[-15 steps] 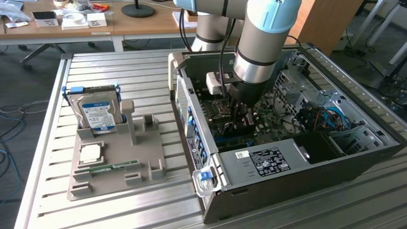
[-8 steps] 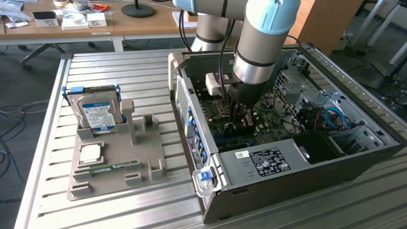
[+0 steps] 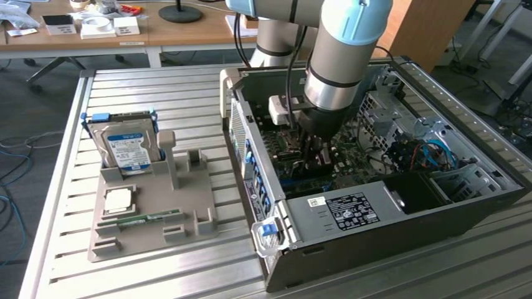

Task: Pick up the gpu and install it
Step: 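Insert the gpu into the slot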

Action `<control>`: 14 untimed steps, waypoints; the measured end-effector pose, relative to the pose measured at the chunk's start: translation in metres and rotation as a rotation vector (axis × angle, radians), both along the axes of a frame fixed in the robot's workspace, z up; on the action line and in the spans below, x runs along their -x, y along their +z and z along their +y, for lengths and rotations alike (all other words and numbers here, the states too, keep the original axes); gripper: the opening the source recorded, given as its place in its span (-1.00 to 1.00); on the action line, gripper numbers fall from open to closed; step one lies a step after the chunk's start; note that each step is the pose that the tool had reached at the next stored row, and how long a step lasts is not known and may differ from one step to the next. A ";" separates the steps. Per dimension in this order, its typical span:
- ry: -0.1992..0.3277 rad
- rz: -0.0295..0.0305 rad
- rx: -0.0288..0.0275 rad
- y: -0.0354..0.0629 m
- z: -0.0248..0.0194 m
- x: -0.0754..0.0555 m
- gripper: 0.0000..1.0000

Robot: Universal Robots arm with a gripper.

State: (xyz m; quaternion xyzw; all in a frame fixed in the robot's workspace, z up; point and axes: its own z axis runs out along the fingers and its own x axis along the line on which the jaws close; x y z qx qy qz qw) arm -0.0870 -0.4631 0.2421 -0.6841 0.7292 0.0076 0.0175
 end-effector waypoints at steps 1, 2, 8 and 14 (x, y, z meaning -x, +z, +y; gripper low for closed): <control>0.000 0.0000 -0.0001 -0.0001 0.0000 0.000 -0.46; 0.000 0.0000 -0.0002 -0.0001 0.0000 0.000 -0.46; 0.000 -0.0001 -0.0001 -0.0007 -0.0001 0.000 -0.46; 0.000 -0.0001 -0.0002 -0.0008 -0.0001 0.000 -0.46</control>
